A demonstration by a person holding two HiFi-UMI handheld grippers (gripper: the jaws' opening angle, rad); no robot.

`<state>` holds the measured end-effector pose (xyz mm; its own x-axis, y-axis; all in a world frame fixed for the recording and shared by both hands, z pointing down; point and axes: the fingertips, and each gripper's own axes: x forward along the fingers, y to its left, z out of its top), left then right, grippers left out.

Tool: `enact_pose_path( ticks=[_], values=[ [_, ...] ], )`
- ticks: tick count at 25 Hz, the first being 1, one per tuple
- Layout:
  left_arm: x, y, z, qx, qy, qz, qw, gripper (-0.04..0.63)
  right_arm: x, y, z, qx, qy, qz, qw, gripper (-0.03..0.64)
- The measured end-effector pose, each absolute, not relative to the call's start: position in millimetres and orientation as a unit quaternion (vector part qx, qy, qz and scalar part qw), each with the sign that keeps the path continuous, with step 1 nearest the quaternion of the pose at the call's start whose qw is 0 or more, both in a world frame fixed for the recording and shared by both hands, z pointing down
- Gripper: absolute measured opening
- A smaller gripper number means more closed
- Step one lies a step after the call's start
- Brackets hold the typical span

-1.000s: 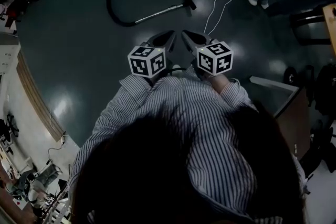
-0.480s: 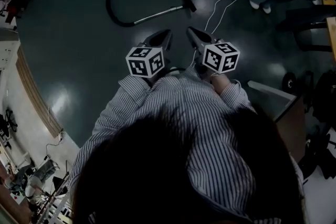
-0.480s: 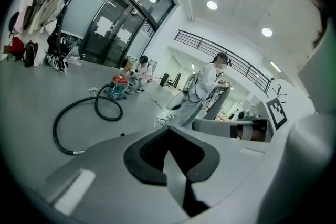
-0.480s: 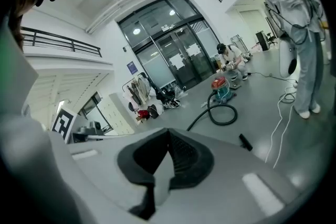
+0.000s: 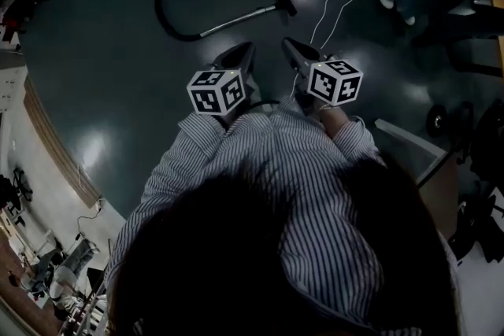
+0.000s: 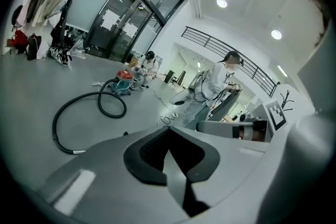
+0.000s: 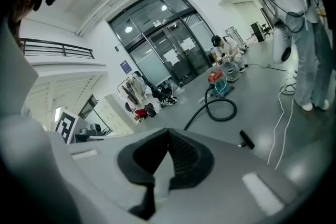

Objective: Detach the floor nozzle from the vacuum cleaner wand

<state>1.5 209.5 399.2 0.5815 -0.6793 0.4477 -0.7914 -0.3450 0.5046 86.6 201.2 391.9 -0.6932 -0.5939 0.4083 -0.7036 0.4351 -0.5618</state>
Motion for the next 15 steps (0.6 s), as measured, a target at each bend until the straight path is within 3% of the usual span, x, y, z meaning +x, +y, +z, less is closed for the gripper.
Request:
enact_pose_path(
  ticks=[15],
  values=[
    [-56, 26, 400, 0.842, -0.386, 0.098, 0.365, 0.006, 35, 27, 397, 0.439, -0.807, 0.391, 0.055, 0.002]
  ],
)
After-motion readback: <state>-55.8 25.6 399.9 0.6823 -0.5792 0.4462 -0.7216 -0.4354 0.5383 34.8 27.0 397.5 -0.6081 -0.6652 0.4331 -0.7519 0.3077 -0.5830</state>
